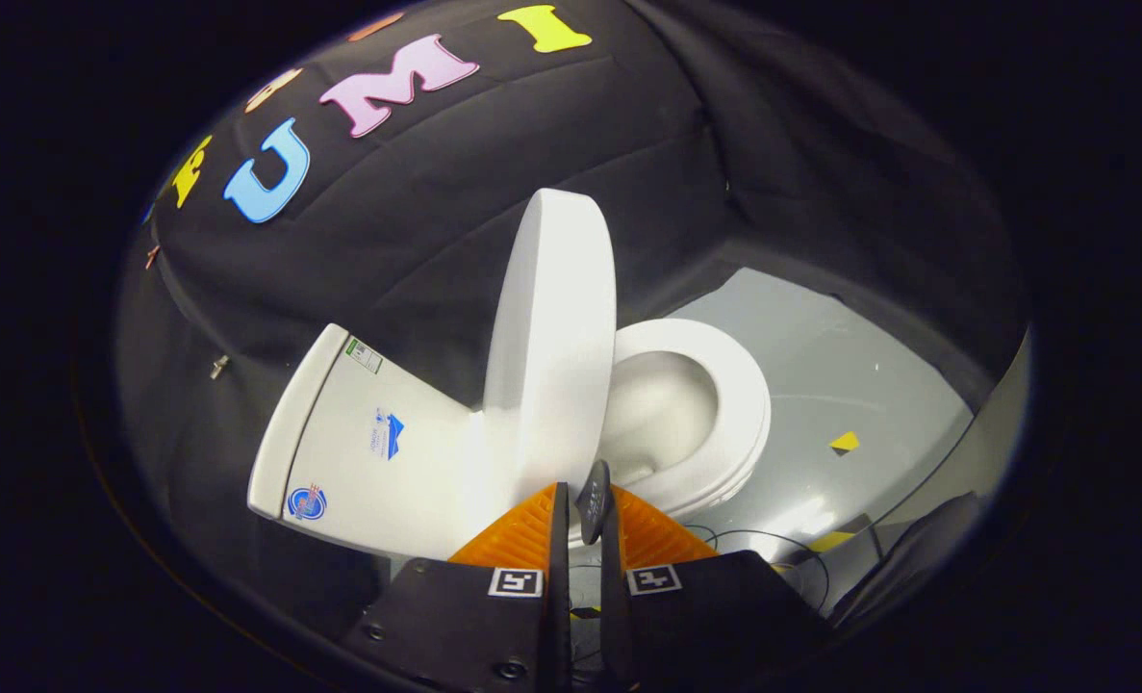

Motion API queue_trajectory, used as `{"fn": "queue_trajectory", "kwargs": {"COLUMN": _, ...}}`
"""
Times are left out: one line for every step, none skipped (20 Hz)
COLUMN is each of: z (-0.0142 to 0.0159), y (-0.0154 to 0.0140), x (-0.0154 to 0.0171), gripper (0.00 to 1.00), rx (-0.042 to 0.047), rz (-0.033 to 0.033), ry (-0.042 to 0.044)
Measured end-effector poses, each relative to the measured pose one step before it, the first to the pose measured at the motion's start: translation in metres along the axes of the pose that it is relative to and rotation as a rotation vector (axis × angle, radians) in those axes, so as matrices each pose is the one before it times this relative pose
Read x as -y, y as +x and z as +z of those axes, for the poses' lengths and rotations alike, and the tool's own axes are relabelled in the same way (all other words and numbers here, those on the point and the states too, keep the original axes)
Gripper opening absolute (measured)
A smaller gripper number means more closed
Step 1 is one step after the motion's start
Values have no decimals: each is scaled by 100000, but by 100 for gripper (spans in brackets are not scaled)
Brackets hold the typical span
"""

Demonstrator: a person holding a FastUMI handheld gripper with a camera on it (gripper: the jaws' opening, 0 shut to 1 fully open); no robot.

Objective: Open the toilet lid.

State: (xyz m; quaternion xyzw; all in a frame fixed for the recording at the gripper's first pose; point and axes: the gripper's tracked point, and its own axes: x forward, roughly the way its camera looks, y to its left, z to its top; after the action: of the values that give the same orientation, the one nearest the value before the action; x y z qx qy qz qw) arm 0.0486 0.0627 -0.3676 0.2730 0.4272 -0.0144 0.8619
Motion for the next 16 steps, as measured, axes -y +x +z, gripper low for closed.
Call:
{"fn": "queue_trajectory", "kwargs": {"z": 86, "y": -378, "x": -889, "gripper": 17, "rx": 1013, "rz": -135, "ry": -809}}
{"fn": "queue_trajectory", "kwargs": {"z": -16, "y": -266, "x": -851, "gripper": 17, "rx": 753, "rz": -124, "ry": -874}}
{"fn": "queue_trajectory", "kwargs": {"z": 30, "y": -144, "x": -716, "gripper": 17, "rx": 662, "rz": -399, "ry": -1414}}
{"fn": "queue_trajectory", "kwargs": {"z": 83, "y": -271, "x": -636, "gripper": 17, "rx": 590, "rz": -415, "ry": -1279}}
{"fn": "queue_trajectory", "kwargs": {"z": 66, "y": -174, "x": -803, "gripper": 17, "rx": 387, "rz": -210, "ry": -1274}}
{"fn": "queue_trajectory", "kwargs": {"z": -9, "y": -290, "x": -773, "gripper": 17, "rx": 772, "rz": -131, "ry": -1088}}
{"fn": "queue_trajectory", "kwargs": {"z": 93, "y": -298, "x": -837, "gripper": 17, "rx": 806, "rz": 7, "ry": -1345}}
{"fn": "queue_trajectory", "kwargs": {"z": -23, "y": -301, "x": -793, "gripper": 17, "rx": 824, "rz": -24, "ry": -1560}}
{"fn": "queue_trajectory", "kwargs": {"z": 111, "y": -163, "x": -824, "gripper": 17, "rx": 1207, "rz": -159, "ry": -1556}}
{"fn": "queue_trajectory", "kwargs": {"z": 56, "y": -216, "x": -992, "gripper": 17, "rx": 953, "rz": -154, "ry": -2044}}
{"fn": "queue_trajectory", "kwargs": {"z": -1, "y": -144, "x": -979, "gripper": 17, "rx": 830, "rz": -75, "ry": -2002}}
{"fn": "queue_trajectory", "kwargs": {"z": -56, "y": -281, "x": -1037, "gripper": 17, "rx": 1099, "rz": -46, "ry": -1769}}
{"fn": "queue_trajectory", "kwargs": {"z": 48, "y": -69, "x": -981, "gripper": 17, "rx": 1102, "rz": -50, "ry": -1941}}
{"fn": "queue_trajectory", "kwargs": {"z": -17, "y": -165, "x": -849, "gripper": 17, "rx": 1007, "rz": -274, "ry": -1957}}
{"fn": "queue_trajectory", "kwargs": {"z": 60, "y": -251, "x": -866, "gripper": 17, "rx": 1067, "rz": -271, "ry": -1986}}
{"fn": "queue_trajectory", "kwargs": {"z": -27, "y": -204, "x": -1002, "gripper": 17, "rx": 933, "rz": 140, "ry": -1641}}
